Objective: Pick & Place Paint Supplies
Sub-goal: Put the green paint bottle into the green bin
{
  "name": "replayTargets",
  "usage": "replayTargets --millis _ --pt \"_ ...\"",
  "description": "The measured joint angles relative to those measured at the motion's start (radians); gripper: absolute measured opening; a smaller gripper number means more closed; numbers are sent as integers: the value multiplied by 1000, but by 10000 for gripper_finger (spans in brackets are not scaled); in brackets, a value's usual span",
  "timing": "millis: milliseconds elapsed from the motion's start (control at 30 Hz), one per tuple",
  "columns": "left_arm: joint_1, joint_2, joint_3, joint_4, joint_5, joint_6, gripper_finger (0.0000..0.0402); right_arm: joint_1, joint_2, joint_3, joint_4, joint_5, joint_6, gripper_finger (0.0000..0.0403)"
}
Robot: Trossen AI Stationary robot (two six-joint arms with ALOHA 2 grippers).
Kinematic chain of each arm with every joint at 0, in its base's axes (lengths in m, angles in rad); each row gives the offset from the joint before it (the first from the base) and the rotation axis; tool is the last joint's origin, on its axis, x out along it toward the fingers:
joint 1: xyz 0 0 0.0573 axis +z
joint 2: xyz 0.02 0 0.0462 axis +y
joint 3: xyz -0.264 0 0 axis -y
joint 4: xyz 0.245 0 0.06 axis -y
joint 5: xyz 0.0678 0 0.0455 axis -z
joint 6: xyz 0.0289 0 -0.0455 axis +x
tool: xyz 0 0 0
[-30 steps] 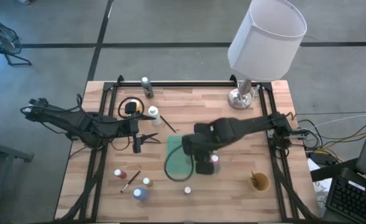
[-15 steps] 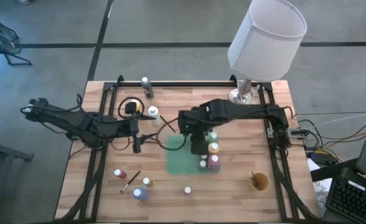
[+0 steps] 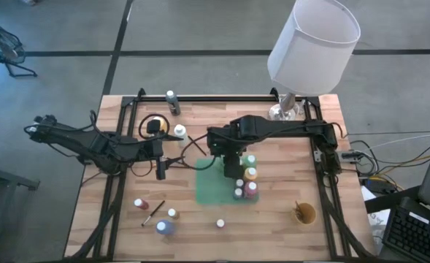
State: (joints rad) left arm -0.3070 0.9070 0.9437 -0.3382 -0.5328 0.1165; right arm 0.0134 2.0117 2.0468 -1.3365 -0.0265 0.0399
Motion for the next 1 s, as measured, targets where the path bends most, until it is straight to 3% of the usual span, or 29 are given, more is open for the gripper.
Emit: replayTargets --millis 567,1000 --pt "0 0 0 -4 0 0 278 -17 -3 -153 74 -11 -27 114" --pt "0 0 0 -6 0 0 278 -16 -2 -151 86 -8 -18 163"
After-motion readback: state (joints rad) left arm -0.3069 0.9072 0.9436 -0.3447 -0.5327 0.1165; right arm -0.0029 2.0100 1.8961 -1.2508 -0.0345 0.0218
